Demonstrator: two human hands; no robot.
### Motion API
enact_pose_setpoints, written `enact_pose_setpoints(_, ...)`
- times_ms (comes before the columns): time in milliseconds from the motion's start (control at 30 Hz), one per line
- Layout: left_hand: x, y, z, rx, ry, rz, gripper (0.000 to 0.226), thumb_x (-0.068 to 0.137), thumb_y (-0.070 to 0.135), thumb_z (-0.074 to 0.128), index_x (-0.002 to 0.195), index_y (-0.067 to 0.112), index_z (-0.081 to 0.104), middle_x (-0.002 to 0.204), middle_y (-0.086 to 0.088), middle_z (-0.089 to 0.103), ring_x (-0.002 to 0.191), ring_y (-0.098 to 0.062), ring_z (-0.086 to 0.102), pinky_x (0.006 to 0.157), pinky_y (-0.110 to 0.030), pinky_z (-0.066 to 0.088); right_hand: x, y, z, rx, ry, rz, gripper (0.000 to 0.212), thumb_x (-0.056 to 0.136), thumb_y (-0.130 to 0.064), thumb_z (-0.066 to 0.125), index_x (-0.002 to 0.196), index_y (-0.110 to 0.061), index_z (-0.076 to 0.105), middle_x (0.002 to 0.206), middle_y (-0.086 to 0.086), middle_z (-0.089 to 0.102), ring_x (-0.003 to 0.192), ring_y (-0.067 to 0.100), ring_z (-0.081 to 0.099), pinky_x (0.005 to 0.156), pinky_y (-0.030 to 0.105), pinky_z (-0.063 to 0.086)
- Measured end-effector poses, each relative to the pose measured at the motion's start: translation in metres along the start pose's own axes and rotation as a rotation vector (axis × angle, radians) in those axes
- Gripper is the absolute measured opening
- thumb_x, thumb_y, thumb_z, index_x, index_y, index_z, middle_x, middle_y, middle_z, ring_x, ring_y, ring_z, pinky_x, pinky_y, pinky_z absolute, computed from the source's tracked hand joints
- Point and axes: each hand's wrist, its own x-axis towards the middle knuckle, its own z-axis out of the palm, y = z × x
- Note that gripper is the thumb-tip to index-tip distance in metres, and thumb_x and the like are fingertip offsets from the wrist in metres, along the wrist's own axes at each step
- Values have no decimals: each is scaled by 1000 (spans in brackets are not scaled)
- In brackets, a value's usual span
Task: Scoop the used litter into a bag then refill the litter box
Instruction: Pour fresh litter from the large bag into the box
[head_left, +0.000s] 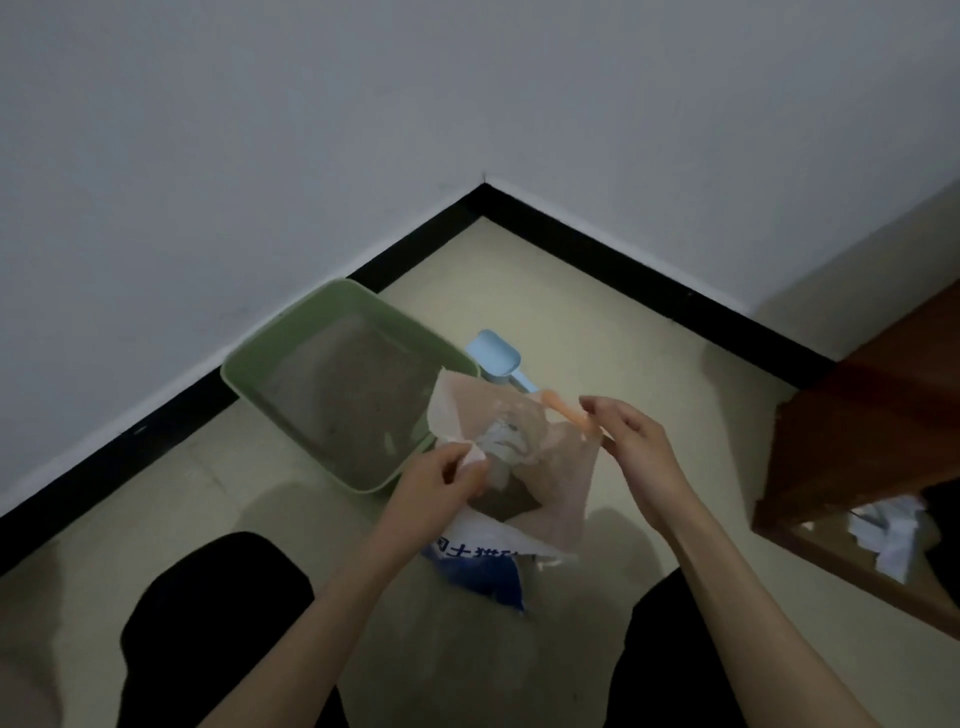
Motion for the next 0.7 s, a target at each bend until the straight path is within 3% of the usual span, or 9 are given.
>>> enact_pose_setpoints(67, -5, 1, -4, 37, -12, 13, 54, 80, 46, 52, 89, -6, 60, 83, -27, 59, 78, -38, 57, 68, -36, 43, -22, 14, -8, 47, 54, 36, 29, 99, -26, 42, 119, -19, 61, 123, -2, 60, 115, 13, 53, 102, 32, 41)
enact_pose_setpoints(100, -5, 1, -7, 42, -8, 9, 44, 84, 38, 56, 90, -5, 63, 83, -24, 62, 80, -37, 58, 70, -37, 44, -34, 22, -10, 68, 58, 53, 30, 99, -20, 42, 123, -15, 58, 127, 1, 58, 119, 15, 52, 105, 34, 40)
enact_pose_setpoints(200, 3, 3, -14, 31, 13, -9, 19, 91, 15, 56, 89, 0, 68, 86, -20, 67, 74, -25, 59, 72, -32, 44, -64, 48, -10, -68, -135, 90, 50, 91, 1, 50, 139, -11, 39, 142, 2, 43, 132, 14, 39, 110, 27, 31)
enact_pose_setpoints(300, 9, 7, -12, 17, -24, 10, 19, 92, 17, 55, 90, 5, 68, 90, -19, 68, 75, -19, 58, 71, -28, 45, -82, 54, 7, -149, -435, 40, 86, 75, -22, 73, 143, -31, 21, 144, -19, 27, 131, -3, 29, 104, 8, 27)
enact_pose_setpoints(400, 10, 8, -7, 21, -98, 39, 16, 89, 27, 55, 84, 16, 66, 92, -21, 67, 78, -25, 59, 74, -32, 44, -87, 53, 30, -184, -323, -58, 105, 66, -50, 75, 148, -36, 11, 148, -23, 25, 133, -7, 27, 109, 19, 28)
enact_pose_setpoints(467, 10, 5, -10, 61, -146, 61, 13, 93, 22, 54, 89, 16, 64, 94, -17, 67, 86, -25, 61, 78, -33, 46, -84, 55, 39, -305, -145, -118, 87, 81, -47, 64, 149, -33, 12, 148, -21, 26, 133, -5, 27, 110, 21, 27)
enact_pose_setpoints(567, 12, -5, -23, 130, -194, 98, 16, 91, 25, 56, 96, 11, 62, 89, -6, 65, 81, -12, 60, 72, -24, 45, -79, 67, 44, -427, 5, -134, 55, 93, -34, 53, 144, -22, 35, 143, -7, 43, 130, 9, 41, 109, 30, 36)
enact_pose_setpoints(633, 10, -7, -31, 86, -270, 101, 13, 89, 26, 61, 98, 17, 62, 91, 0, 63, 80, -4, 61, 69, -17, 46, -79, 77, 45, -368, 55, -79, 43, 92, -26, 57, 134, -17, 52, 131, -3, 57, 119, 13, 53, 100, 29, 44)
enact_pose_setpoints(700, 6, -8, -34, 56, -346, 87, 10, 86, 22, 64, 96, 24, 62, 96, 7, 61, 81, 0, 62, 68, -13, 45, -85, 83, 48, -334, 125, -24, 27, 91, -21, 58, 115, -11, 67, 107, 2, 69, 95, 13, 63, 80, 17, 48)
